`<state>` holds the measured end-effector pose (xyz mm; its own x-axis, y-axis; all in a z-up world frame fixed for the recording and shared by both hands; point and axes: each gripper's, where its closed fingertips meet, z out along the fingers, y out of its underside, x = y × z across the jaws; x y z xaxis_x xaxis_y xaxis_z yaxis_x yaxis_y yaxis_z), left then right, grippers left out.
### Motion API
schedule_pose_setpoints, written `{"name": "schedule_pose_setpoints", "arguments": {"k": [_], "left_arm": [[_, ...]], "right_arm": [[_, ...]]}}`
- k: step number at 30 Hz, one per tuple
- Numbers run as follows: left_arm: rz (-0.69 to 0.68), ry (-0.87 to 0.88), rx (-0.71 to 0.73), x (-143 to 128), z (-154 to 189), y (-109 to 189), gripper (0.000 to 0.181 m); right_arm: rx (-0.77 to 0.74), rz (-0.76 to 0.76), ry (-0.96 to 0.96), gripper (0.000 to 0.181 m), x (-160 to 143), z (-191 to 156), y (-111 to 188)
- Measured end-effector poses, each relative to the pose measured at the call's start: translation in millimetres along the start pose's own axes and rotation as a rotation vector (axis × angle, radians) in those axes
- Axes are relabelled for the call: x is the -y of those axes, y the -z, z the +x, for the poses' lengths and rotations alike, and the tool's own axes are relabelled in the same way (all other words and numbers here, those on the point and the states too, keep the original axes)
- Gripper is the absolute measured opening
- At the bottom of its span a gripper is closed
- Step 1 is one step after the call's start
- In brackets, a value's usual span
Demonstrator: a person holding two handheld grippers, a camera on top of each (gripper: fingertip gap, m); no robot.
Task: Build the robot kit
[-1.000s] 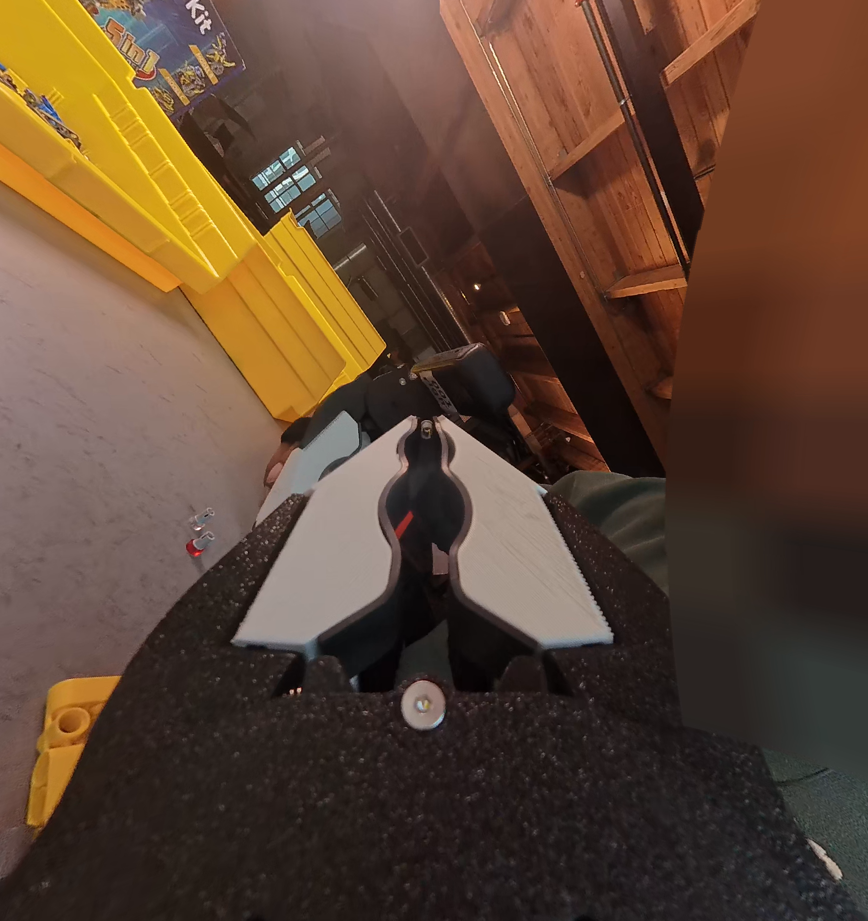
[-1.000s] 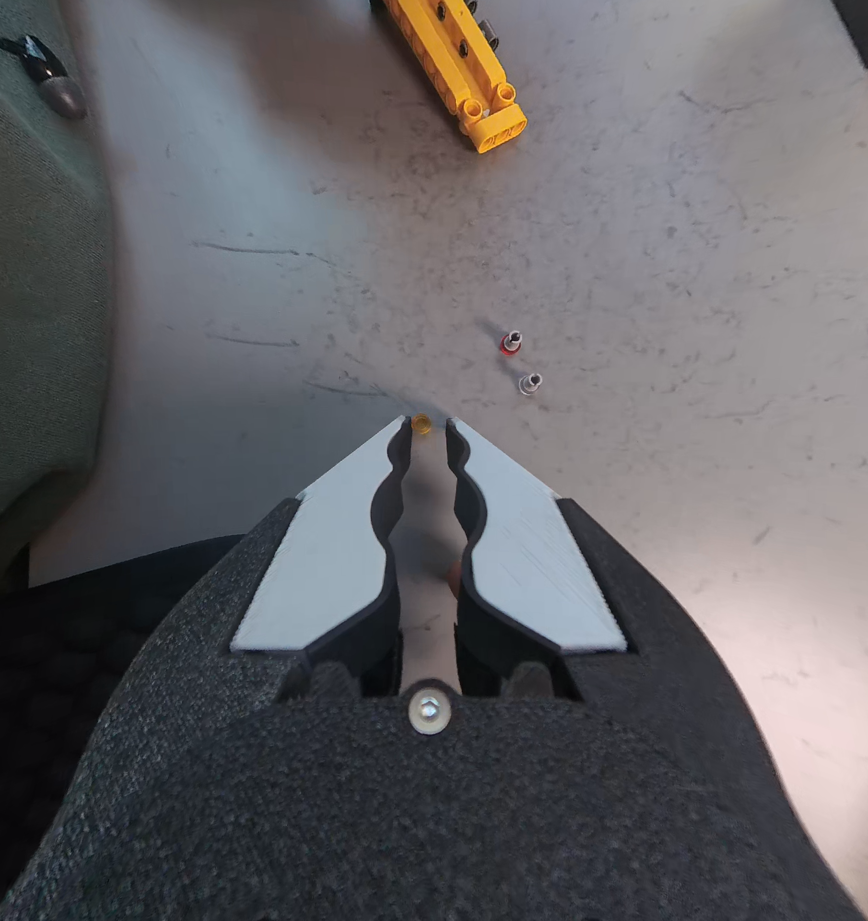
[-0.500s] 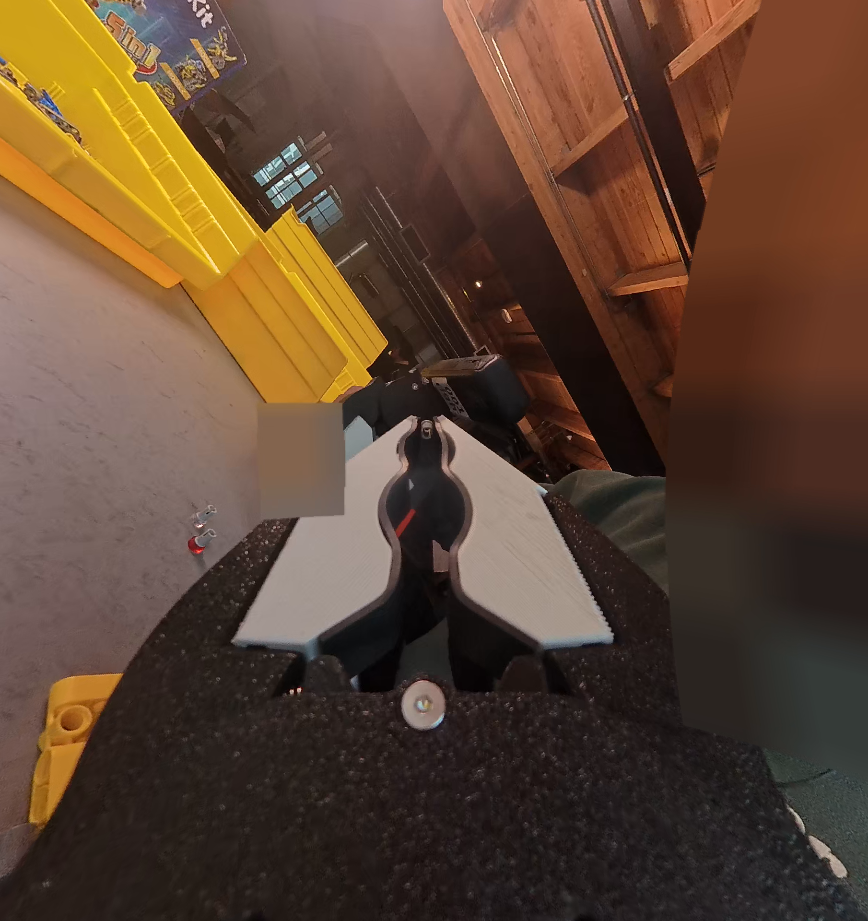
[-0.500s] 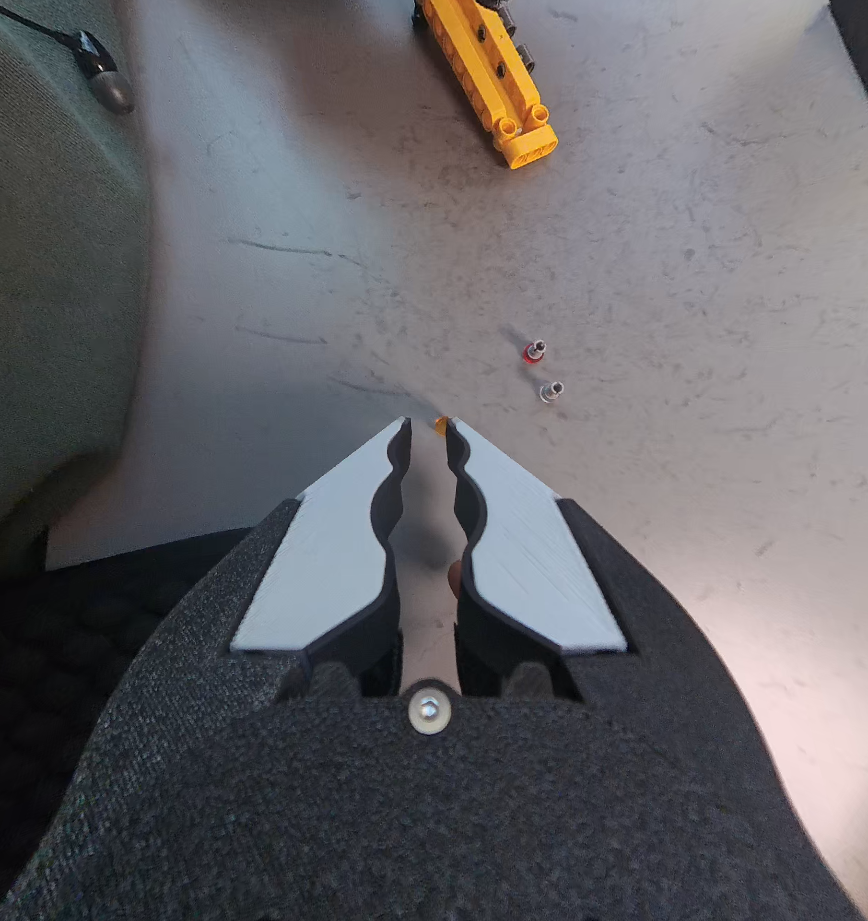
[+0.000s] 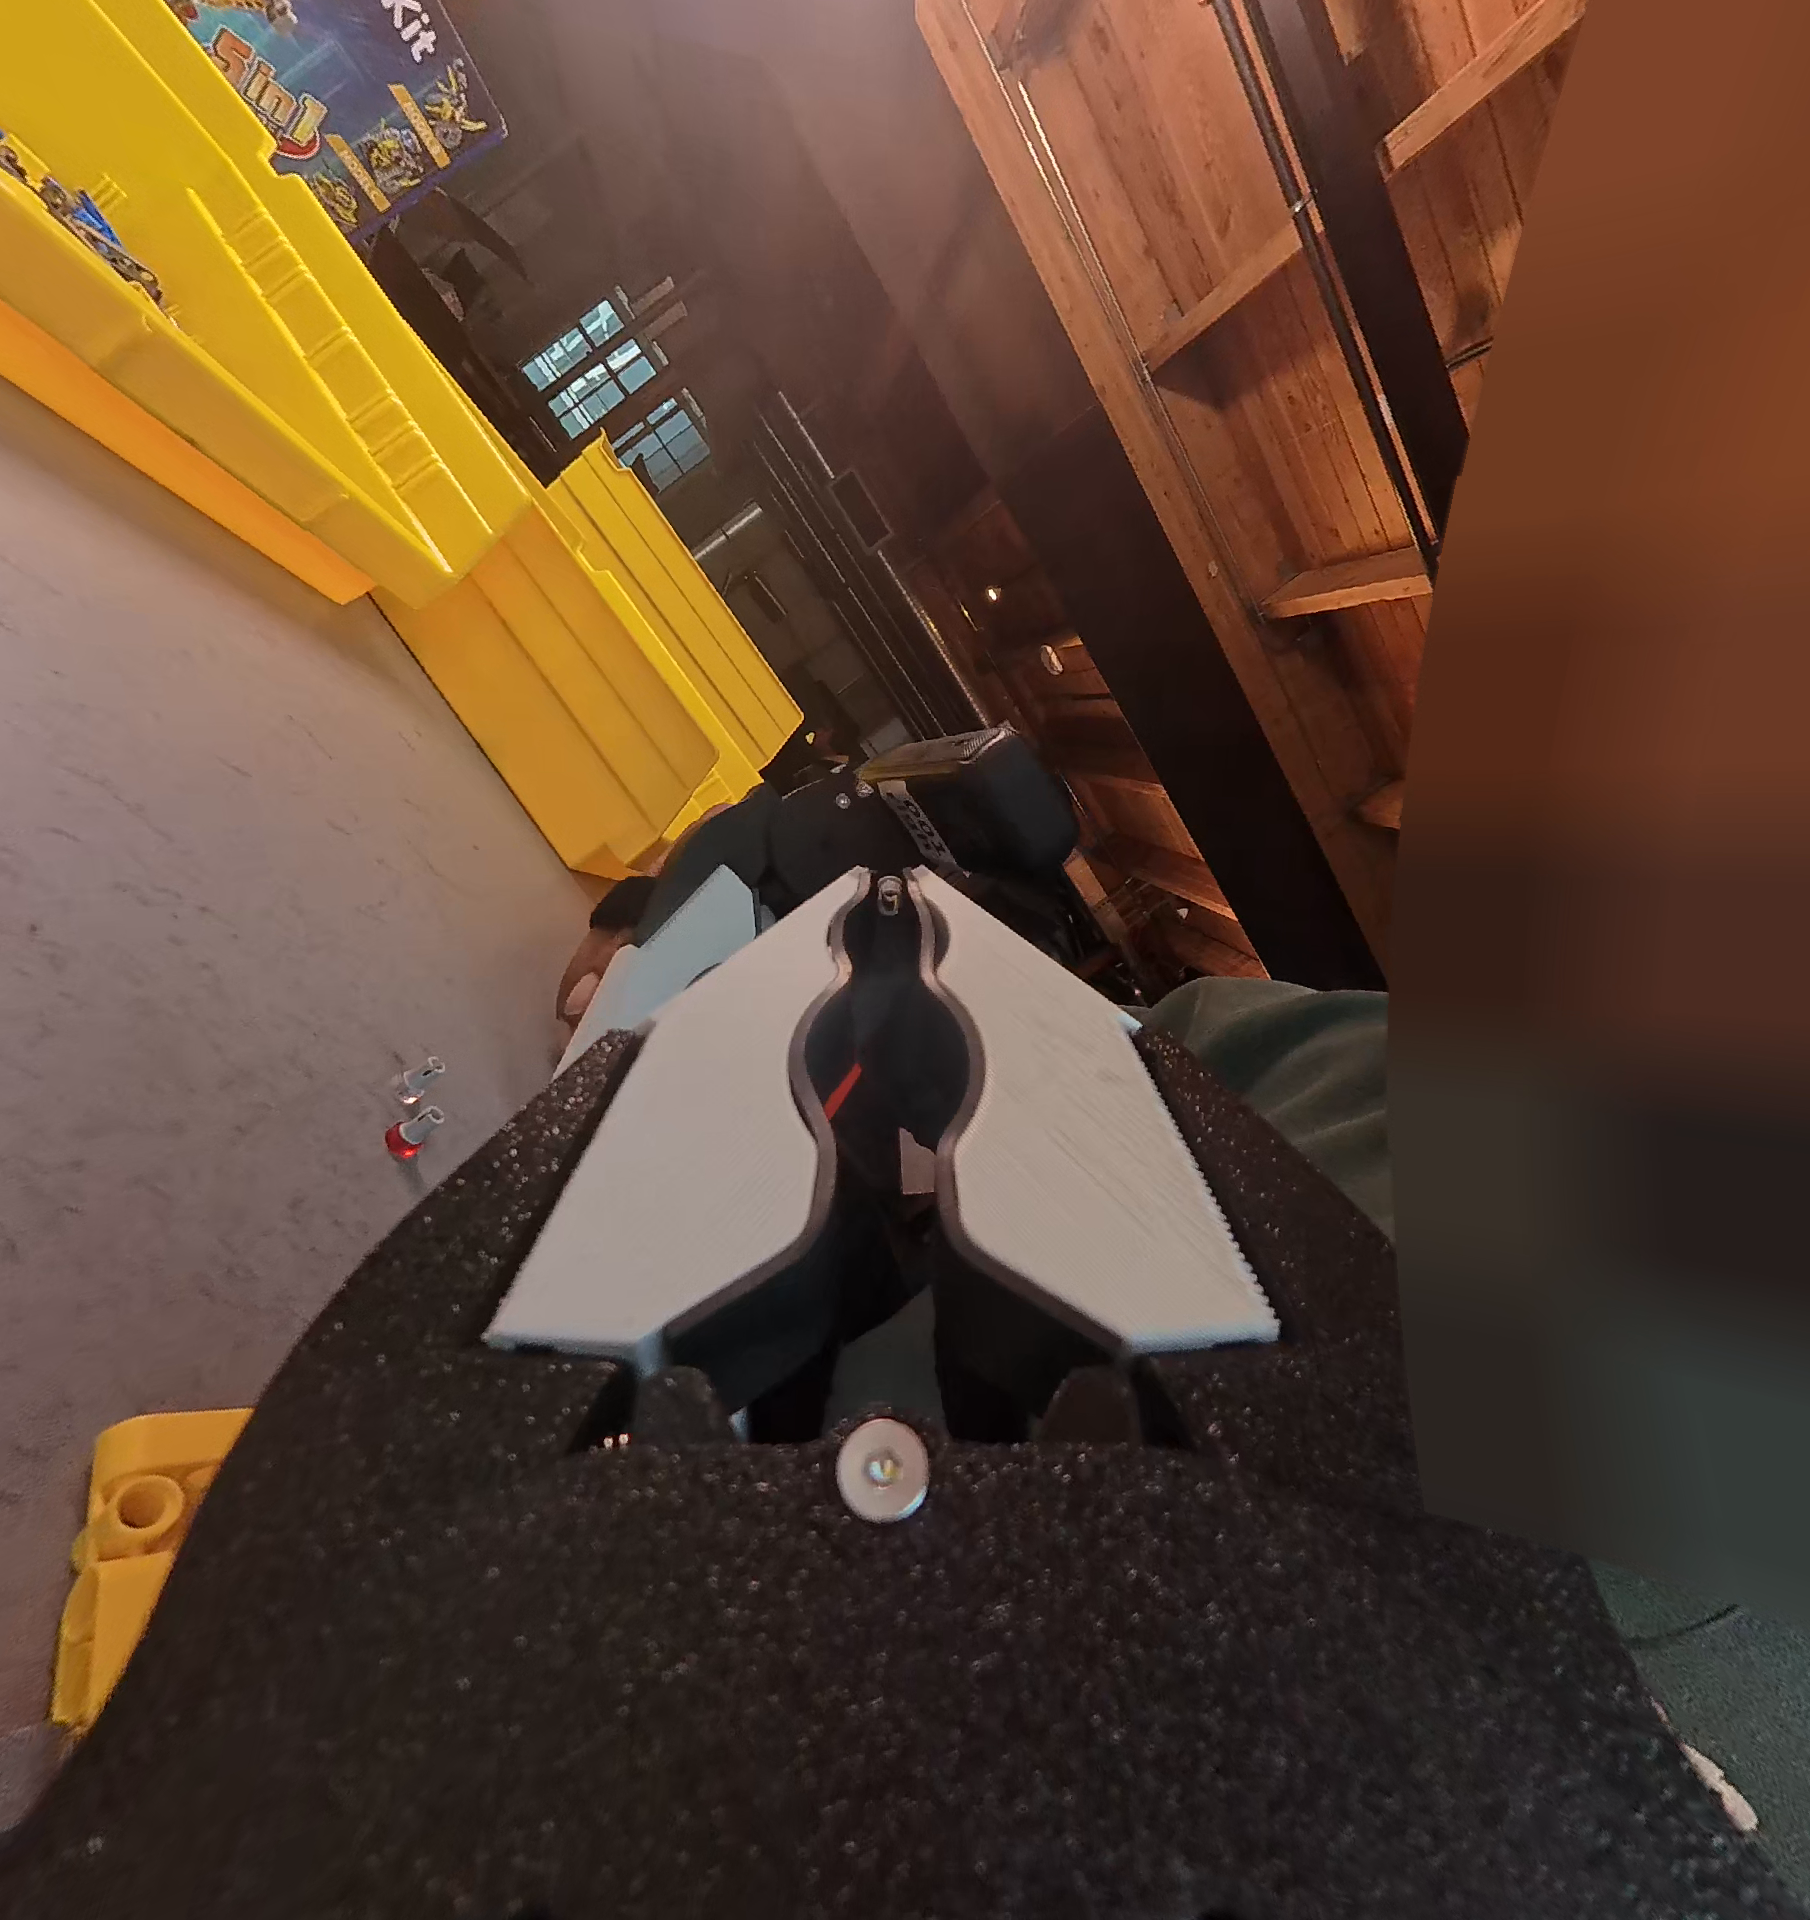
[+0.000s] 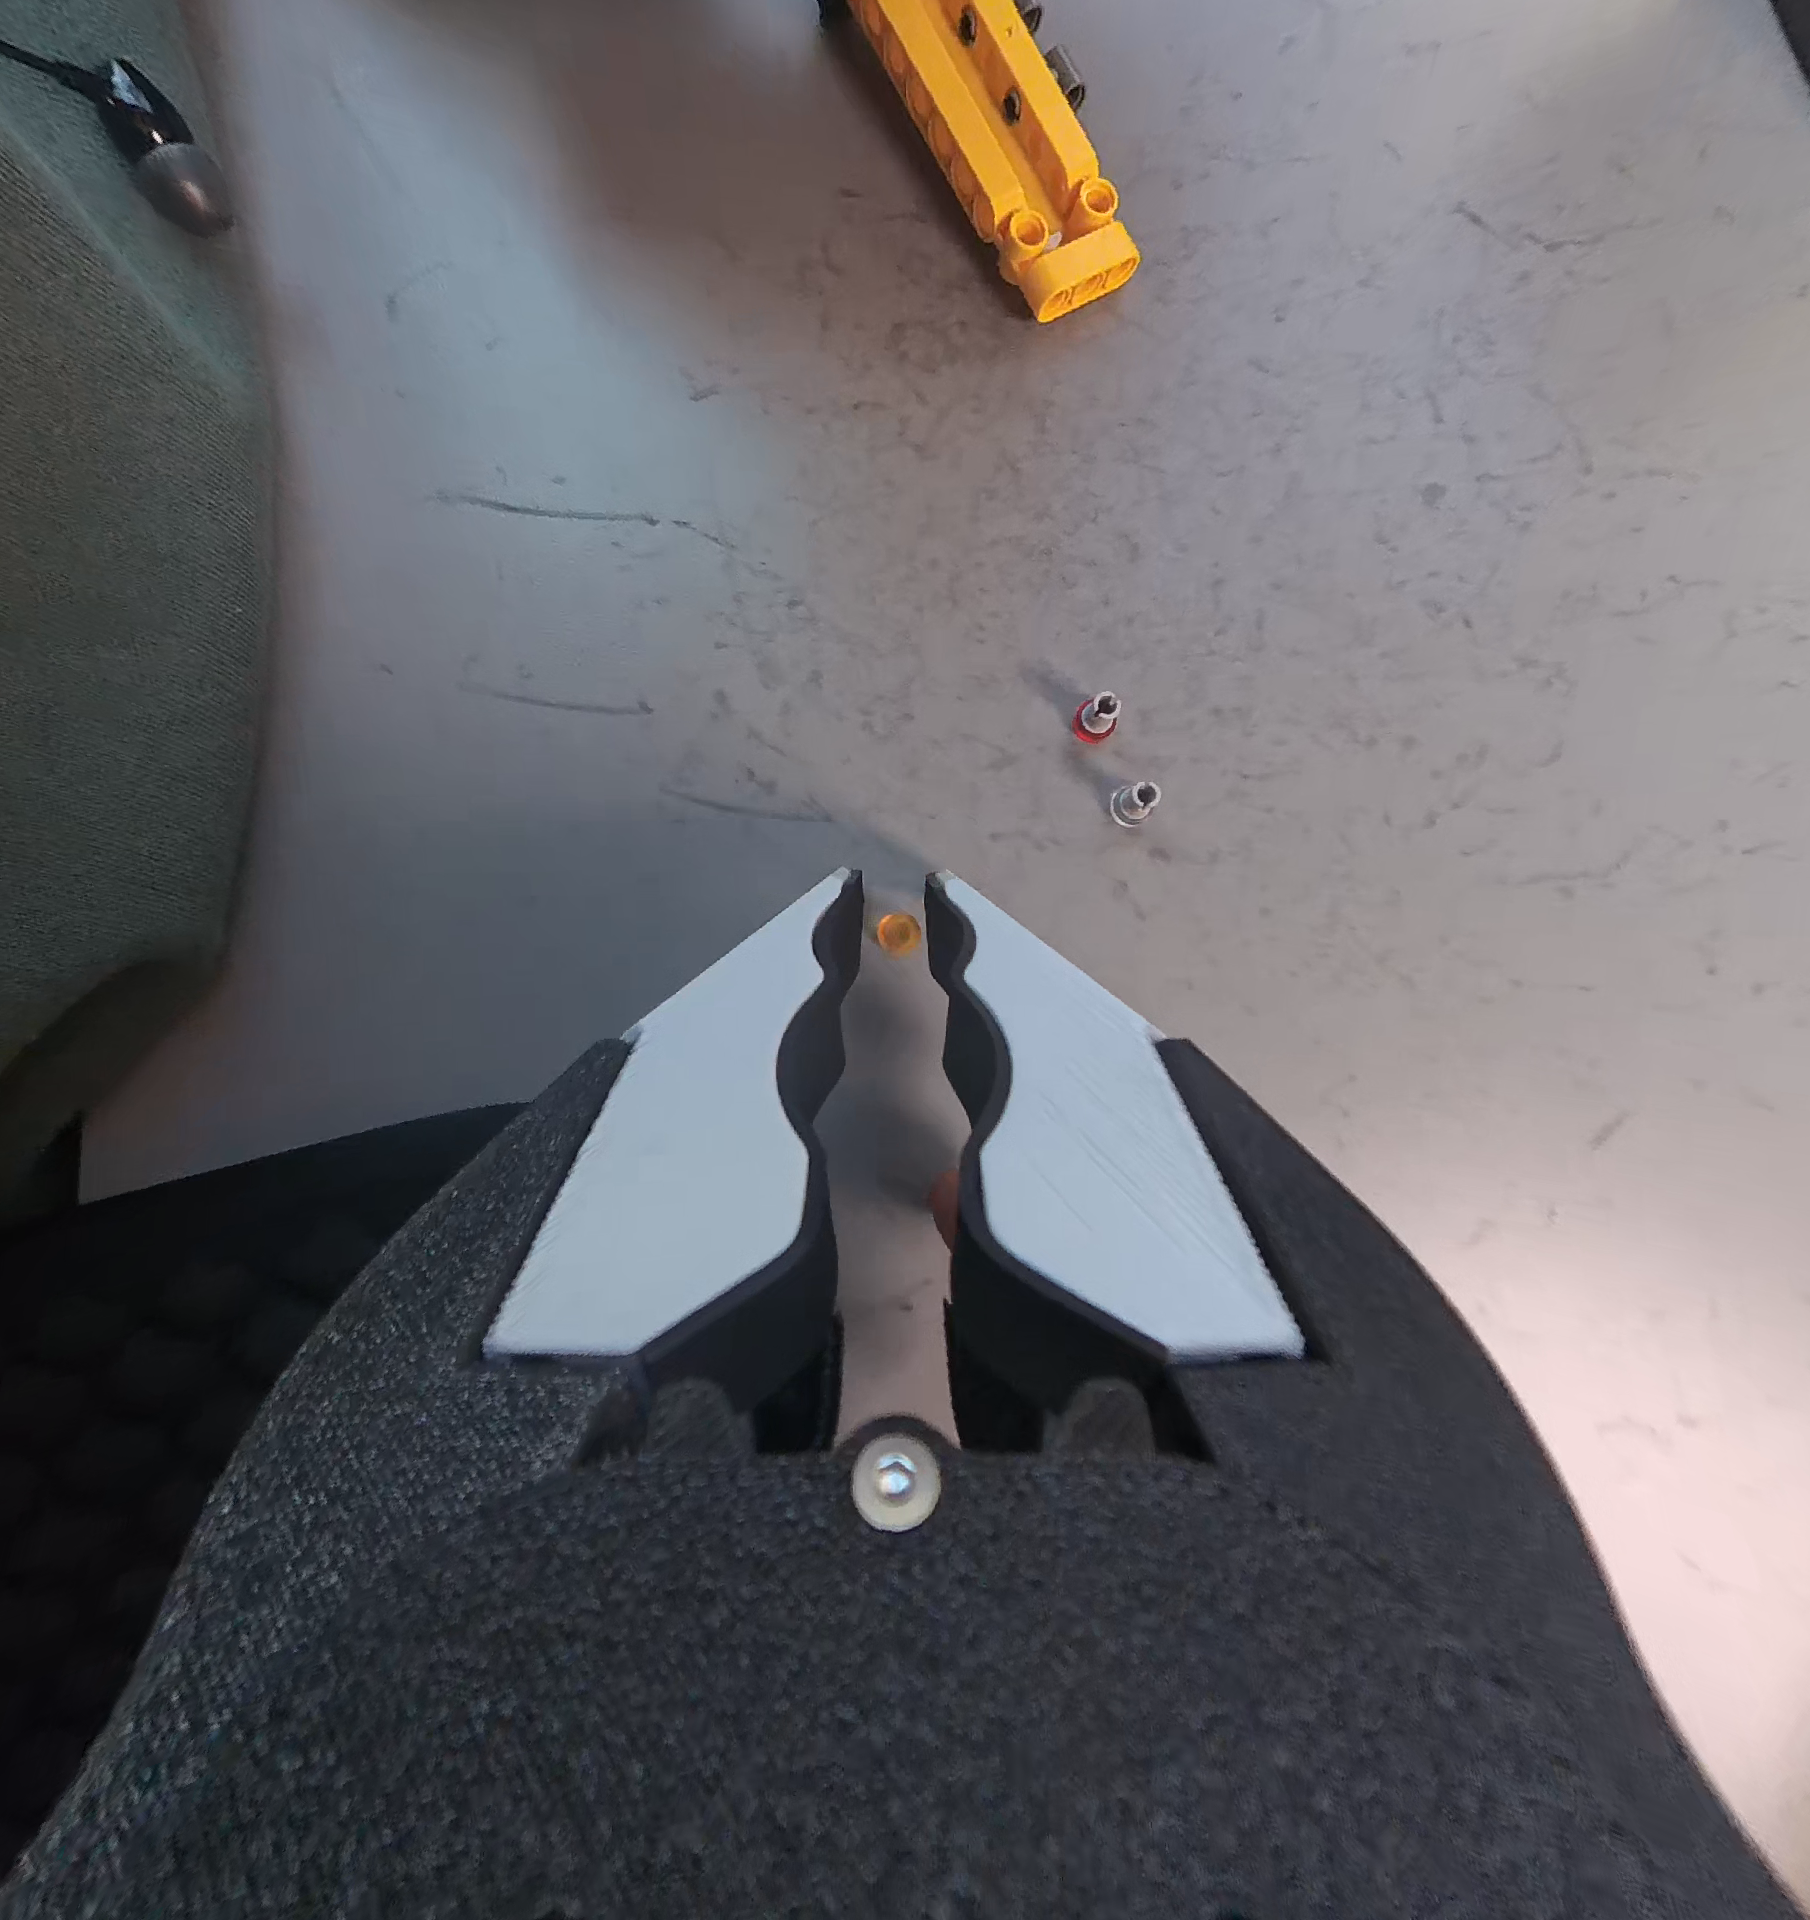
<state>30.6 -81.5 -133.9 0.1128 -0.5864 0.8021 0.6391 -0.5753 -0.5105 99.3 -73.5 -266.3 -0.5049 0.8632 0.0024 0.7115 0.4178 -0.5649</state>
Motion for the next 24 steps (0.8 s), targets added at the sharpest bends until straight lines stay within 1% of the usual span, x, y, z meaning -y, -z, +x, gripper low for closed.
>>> {"name": "schedule_pose_setpoints", "arguments": {"k": [13,24], "left_arm": [[-0.004,0.002,0.001,-0.9,-0.6,-0.3,0.004],[-0.004,0.005,0.005,-1.0,-1.9,-0.2,0.004]], "right_arm": [[-0.026,0.002,0.006,0.013,-3.7,3.3,8.4],[-0.009,-0.002,-0.006,0.012,-6.1,1.1,4.6]]}}
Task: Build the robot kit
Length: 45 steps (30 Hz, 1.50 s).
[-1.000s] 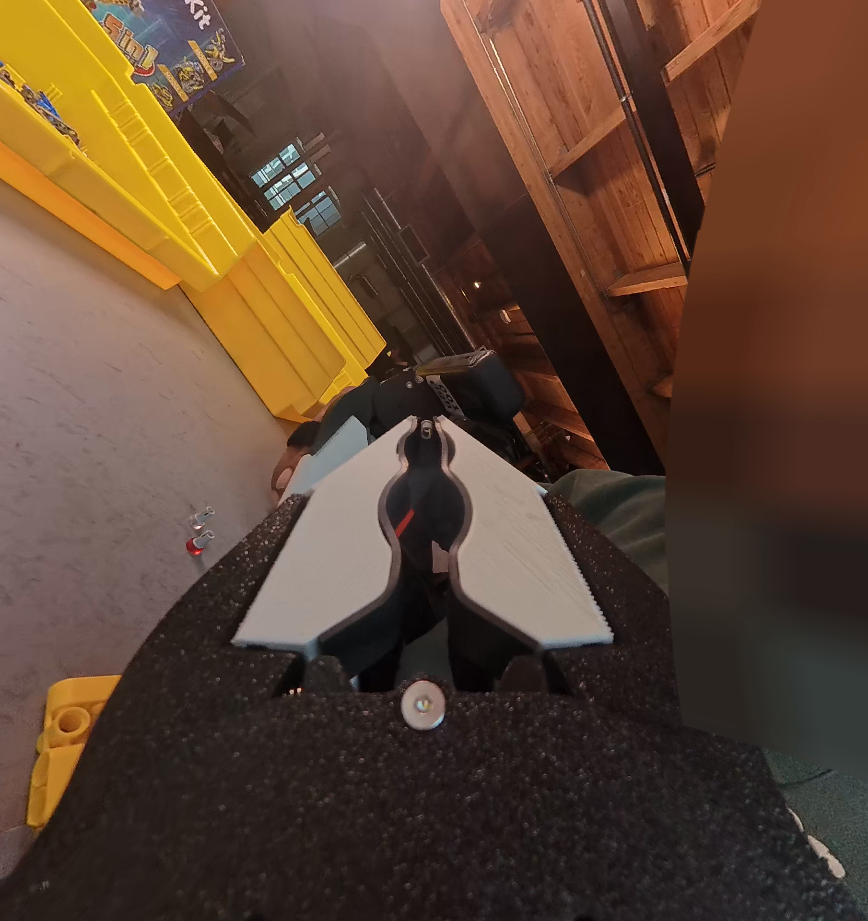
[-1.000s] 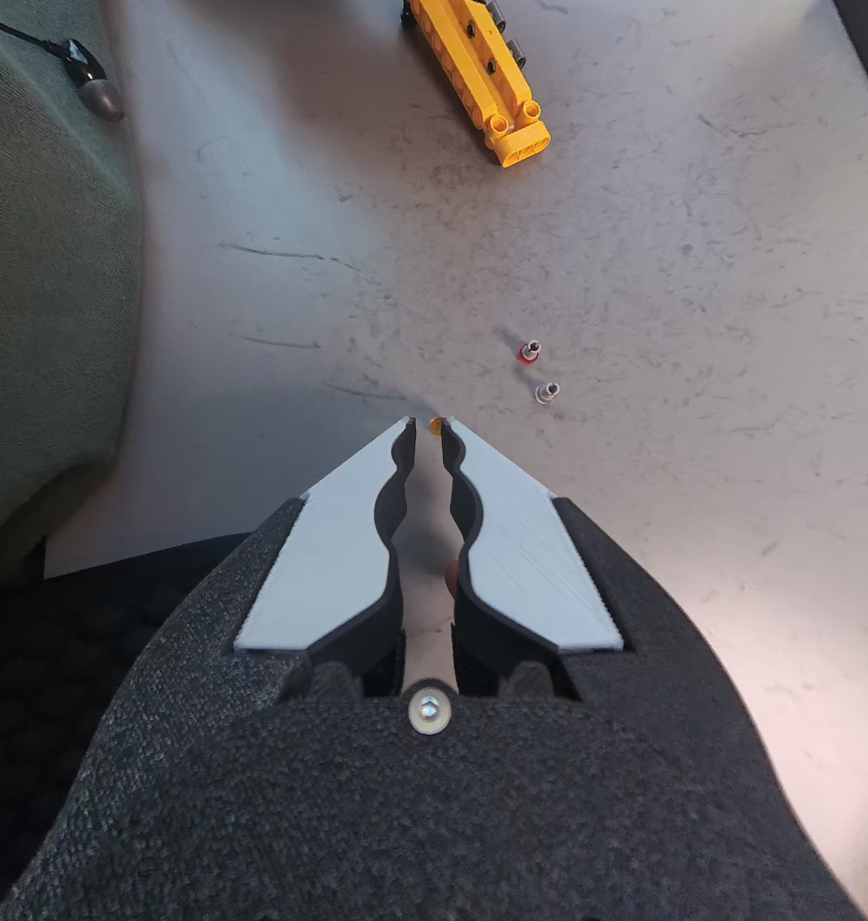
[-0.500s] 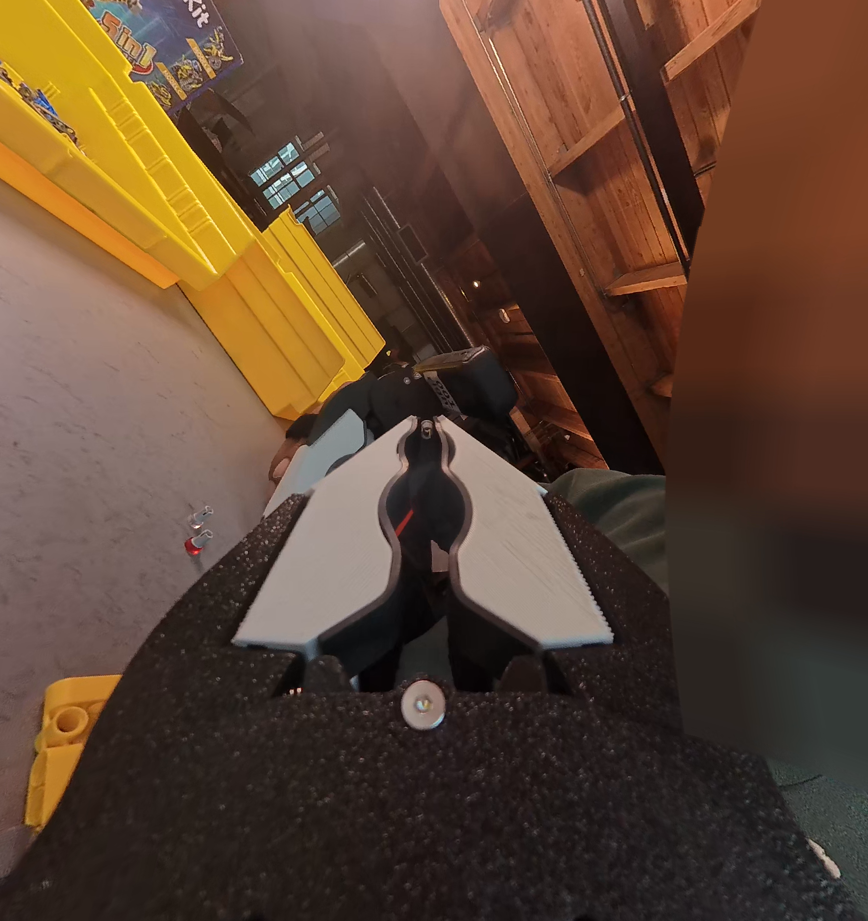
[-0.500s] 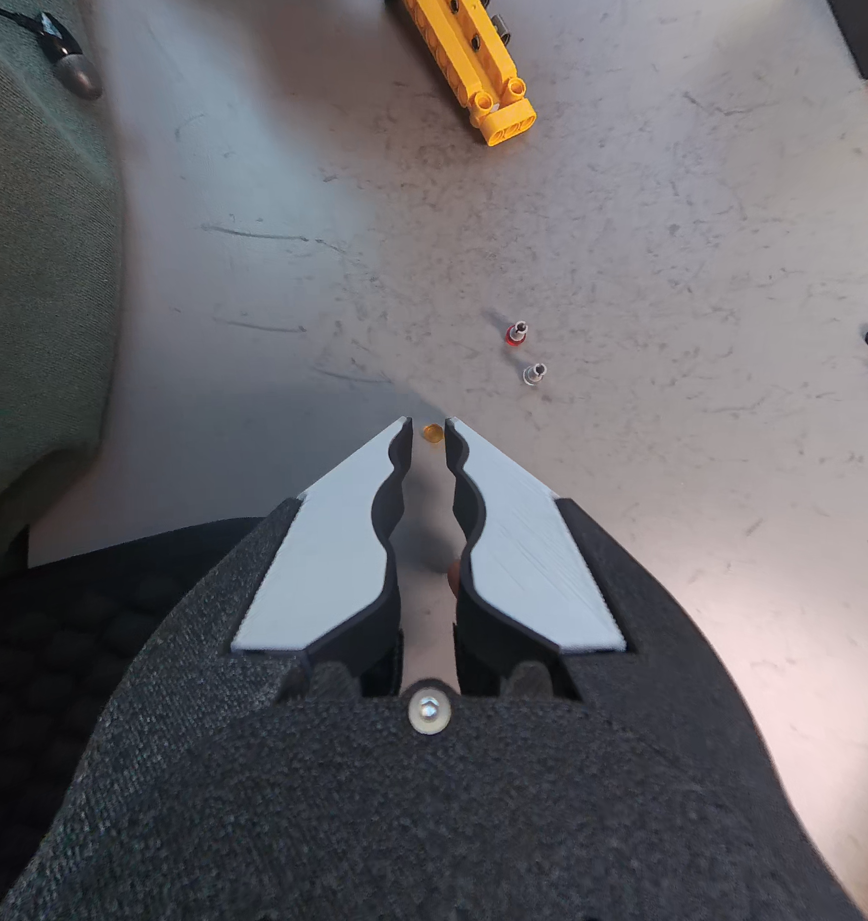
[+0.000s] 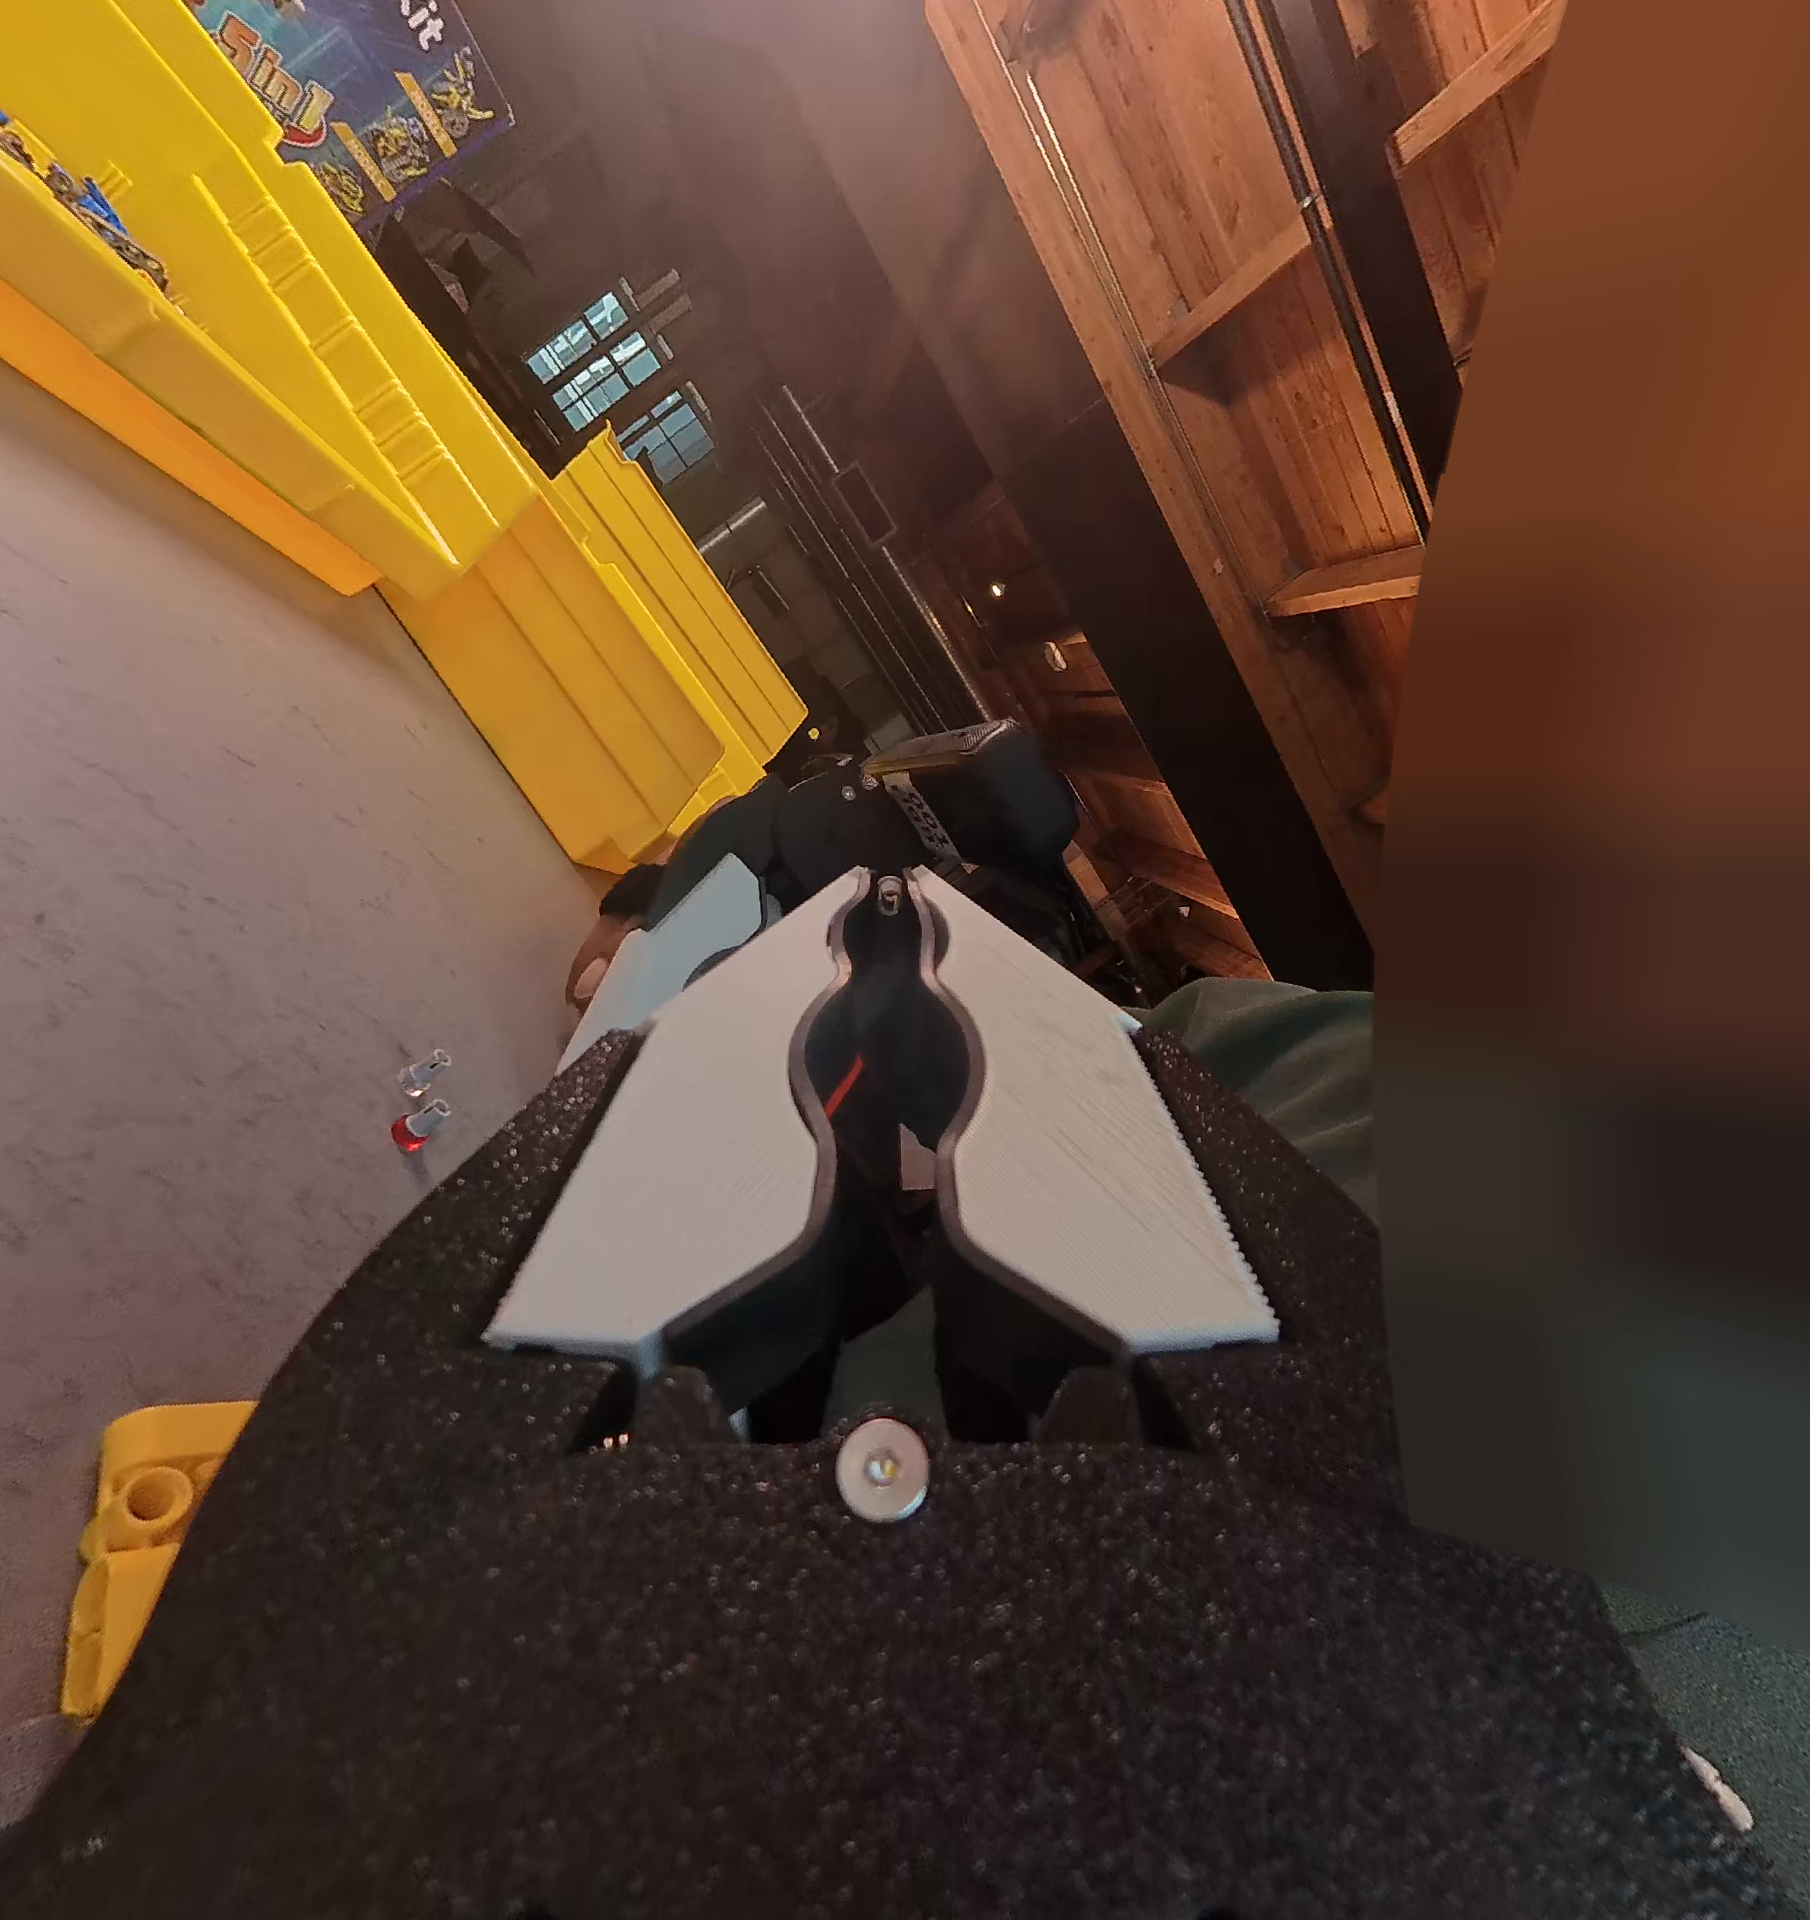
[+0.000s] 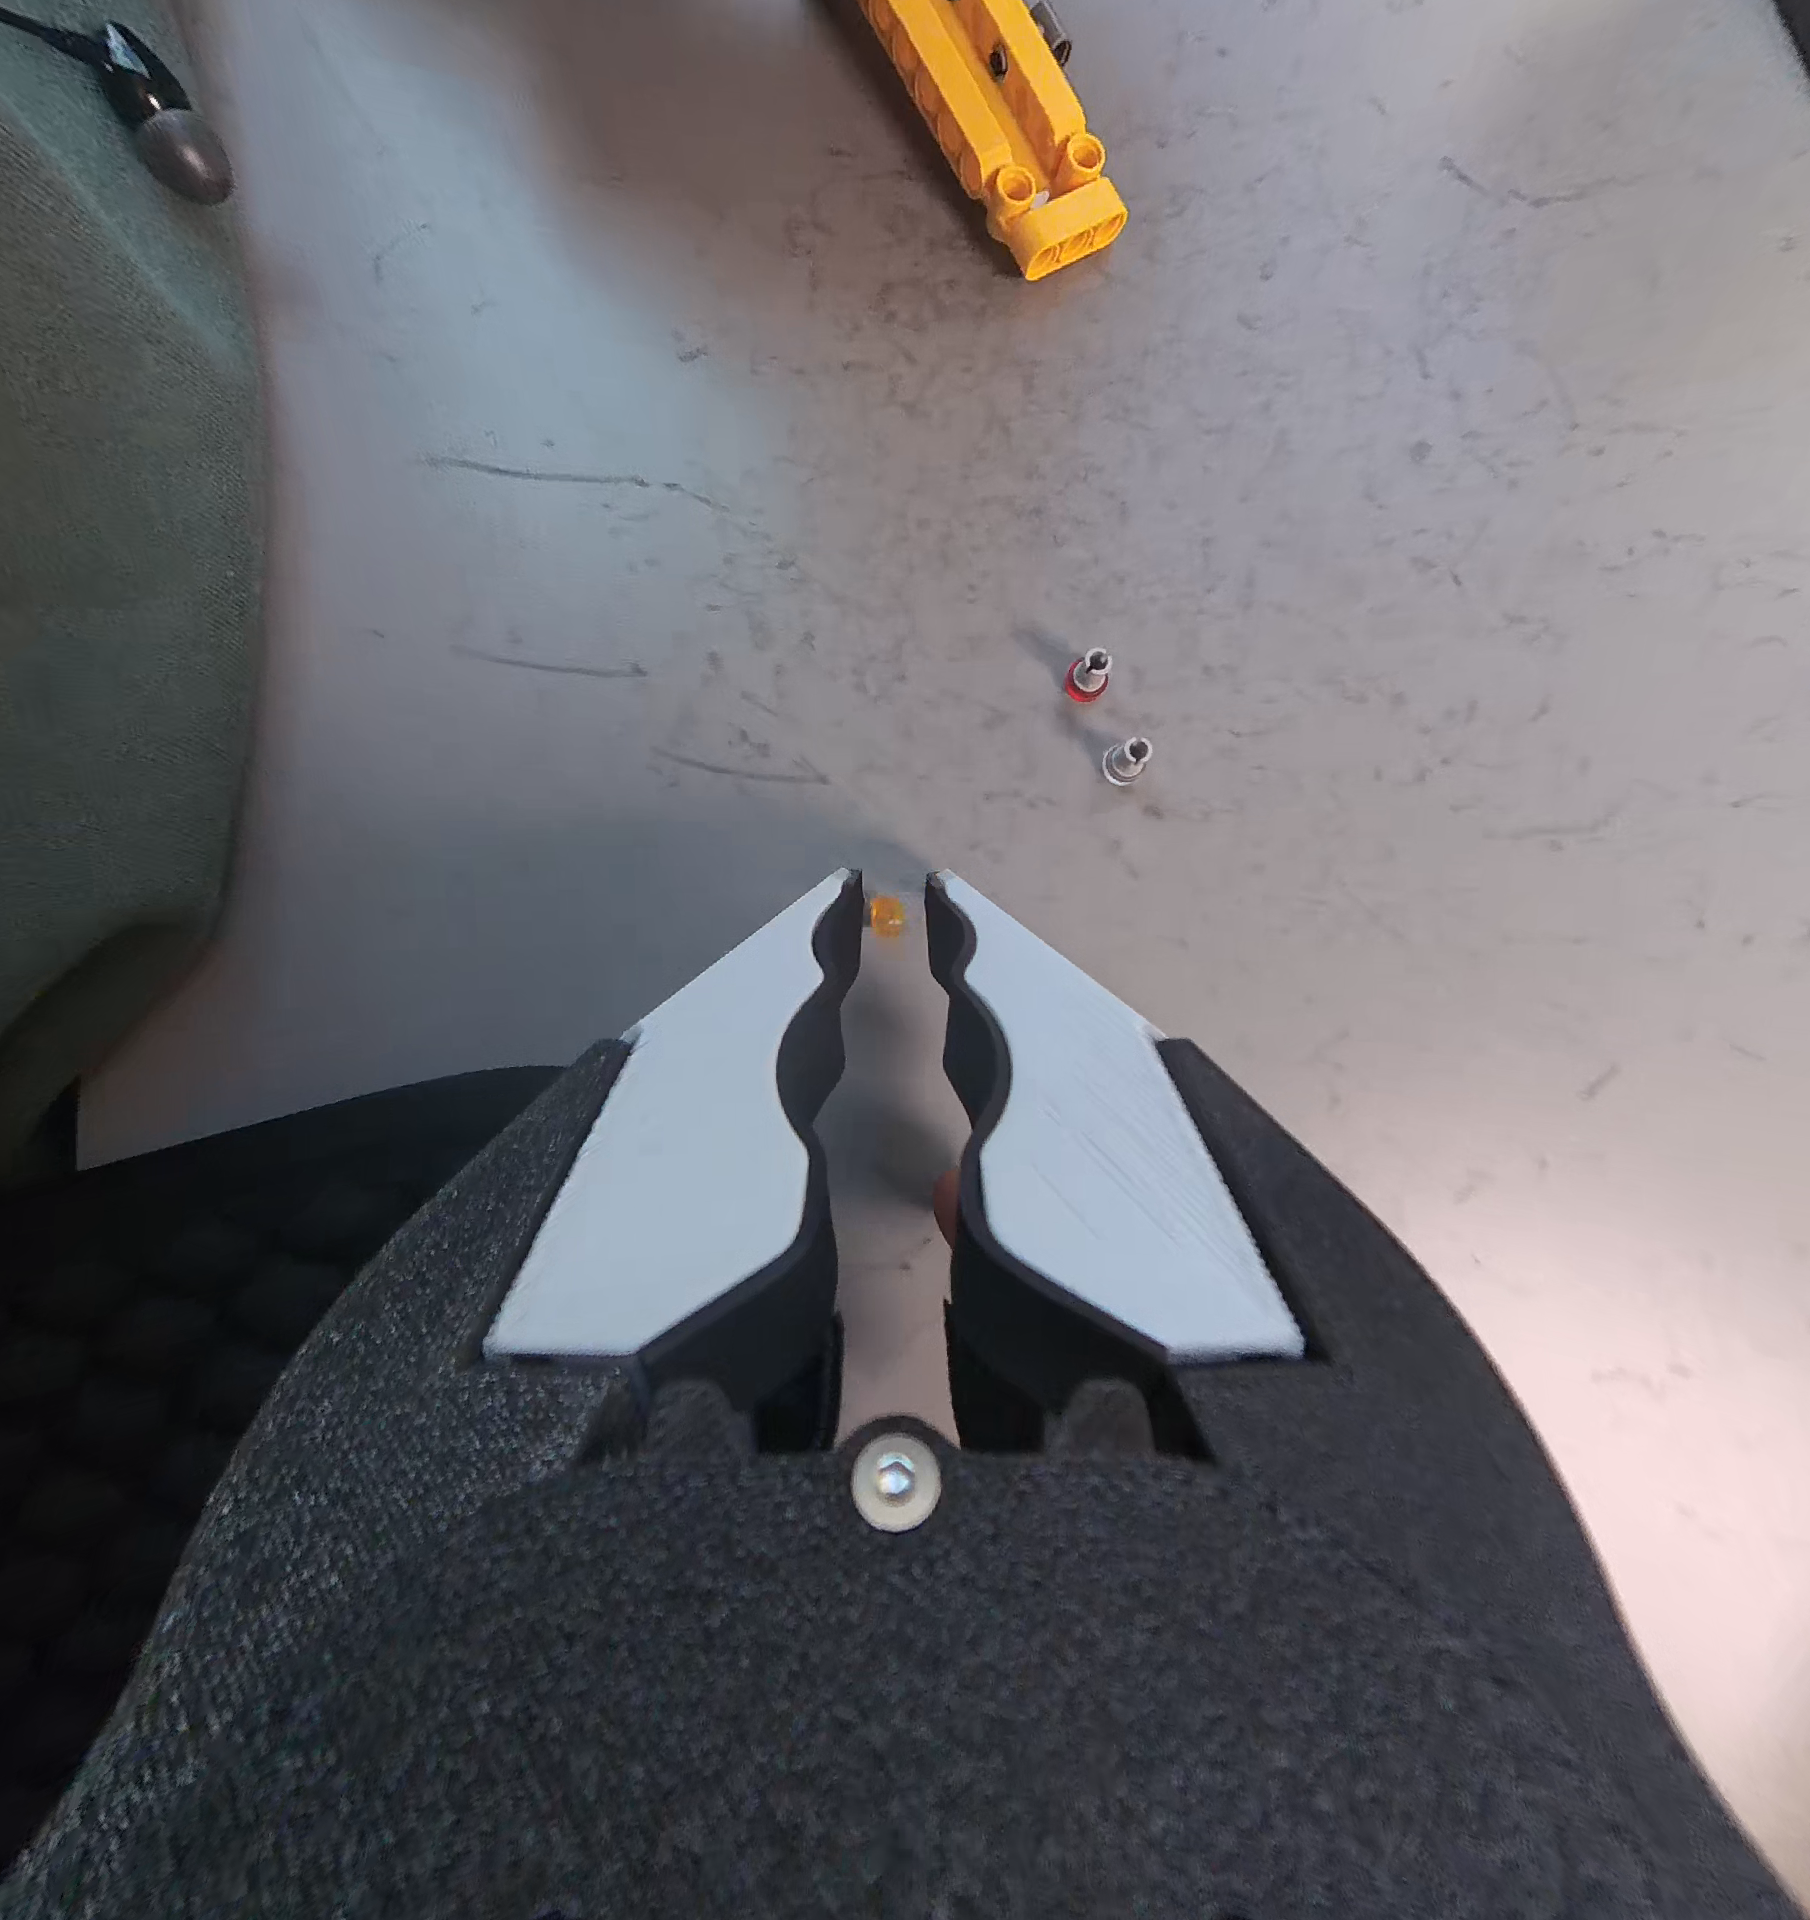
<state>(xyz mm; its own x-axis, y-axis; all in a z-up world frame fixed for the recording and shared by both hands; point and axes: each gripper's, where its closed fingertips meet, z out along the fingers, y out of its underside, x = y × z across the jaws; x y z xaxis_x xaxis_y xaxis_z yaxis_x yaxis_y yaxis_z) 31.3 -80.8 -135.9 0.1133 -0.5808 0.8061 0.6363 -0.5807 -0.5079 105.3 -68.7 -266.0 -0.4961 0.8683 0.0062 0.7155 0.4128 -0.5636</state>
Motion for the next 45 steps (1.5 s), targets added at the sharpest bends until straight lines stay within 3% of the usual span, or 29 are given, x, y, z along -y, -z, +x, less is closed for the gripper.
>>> {"name": "schedule_pose_setpoints", "arguments": {"k": [15,20,45], "left_arm": [[-0.001,0.002,0.0,0,0,0,0.004],[-0.004,0.004,0.004,-1,-2,0,0.004],[-0.004,0.003,0.002,-1,-1,-1,0.004]], "right_arm": [[0.012,0.033,-0.007,0.009,-1,-3,17],[0.066,-0.001,0.044,0.007,-4,-23,9],[0.058,-0.044,0.088,0.008,-6,-26,5]]}}
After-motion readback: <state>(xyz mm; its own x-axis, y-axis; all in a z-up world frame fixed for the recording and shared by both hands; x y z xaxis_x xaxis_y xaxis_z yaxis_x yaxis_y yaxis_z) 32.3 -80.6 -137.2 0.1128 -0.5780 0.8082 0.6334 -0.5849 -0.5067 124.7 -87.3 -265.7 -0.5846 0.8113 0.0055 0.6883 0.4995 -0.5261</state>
